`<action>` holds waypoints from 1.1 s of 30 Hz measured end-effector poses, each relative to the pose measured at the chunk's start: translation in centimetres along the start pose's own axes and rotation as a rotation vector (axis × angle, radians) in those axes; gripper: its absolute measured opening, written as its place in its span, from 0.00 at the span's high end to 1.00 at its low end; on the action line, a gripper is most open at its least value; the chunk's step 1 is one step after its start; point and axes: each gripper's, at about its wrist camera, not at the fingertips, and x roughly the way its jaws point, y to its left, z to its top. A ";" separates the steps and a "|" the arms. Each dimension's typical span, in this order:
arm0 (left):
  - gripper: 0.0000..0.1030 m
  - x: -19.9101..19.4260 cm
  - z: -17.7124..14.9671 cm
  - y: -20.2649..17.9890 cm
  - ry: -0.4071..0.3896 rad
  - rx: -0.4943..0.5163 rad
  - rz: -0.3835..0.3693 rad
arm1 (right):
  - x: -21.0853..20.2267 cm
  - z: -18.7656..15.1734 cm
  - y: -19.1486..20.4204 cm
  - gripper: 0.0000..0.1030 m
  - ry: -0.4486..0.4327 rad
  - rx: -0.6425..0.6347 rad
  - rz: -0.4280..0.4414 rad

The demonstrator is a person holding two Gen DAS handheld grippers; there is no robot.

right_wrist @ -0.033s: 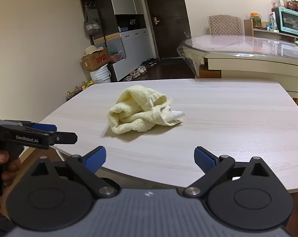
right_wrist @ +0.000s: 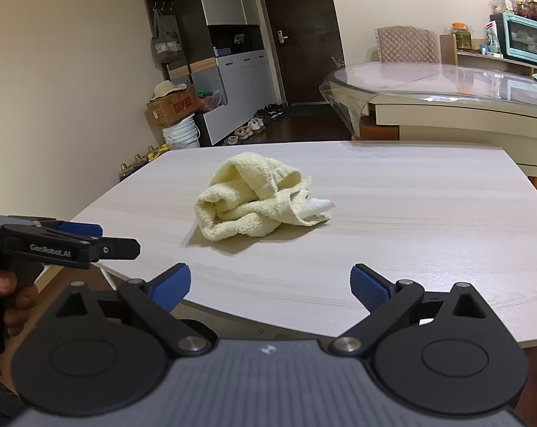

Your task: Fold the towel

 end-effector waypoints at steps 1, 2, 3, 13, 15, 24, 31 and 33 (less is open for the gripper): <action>0.00 0.0 0.0 0.1 0.001 0.000 -0.002 | 0.0 0.0 0.0 0.05 0.001 -0.001 0.000; 0.00 0.0 0.0 0.1 0.001 0.000 -0.003 | 0.1 0.0 0.1 0.05 0.003 -0.001 0.001; 0.00 0.0 0.0 0.2 0.002 0.000 -0.005 | 0.1 0.0 0.1 0.05 0.004 -0.002 0.001; 0.00 -0.6 -0.2 -1.5 -0.011 0.048 0.033 | 0.4 0.0 0.6 0.04 0.018 -0.009 0.006; 0.00 -0.6 -0.2 -1.7 -0.010 0.049 0.031 | 0.5 0.0 0.7 0.04 0.021 -0.011 0.007; 0.00 -0.5 -0.5 -1.9 -0.008 0.050 0.016 | 0.4 0.0 0.7 0.03 0.028 -0.011 -0.009; 0.00 -0.4 -0.6 -2.0 -0.006 0.051 0.021 | 0.5 -0.1 0.3 0.01 0.056 -0.008 -0.061; 0.00 -0.4 -0.6 -1.9 -0.007 0.050 0.024 | 0.6 -0.1 0.1 0.01 0.060 -0.005 -0.068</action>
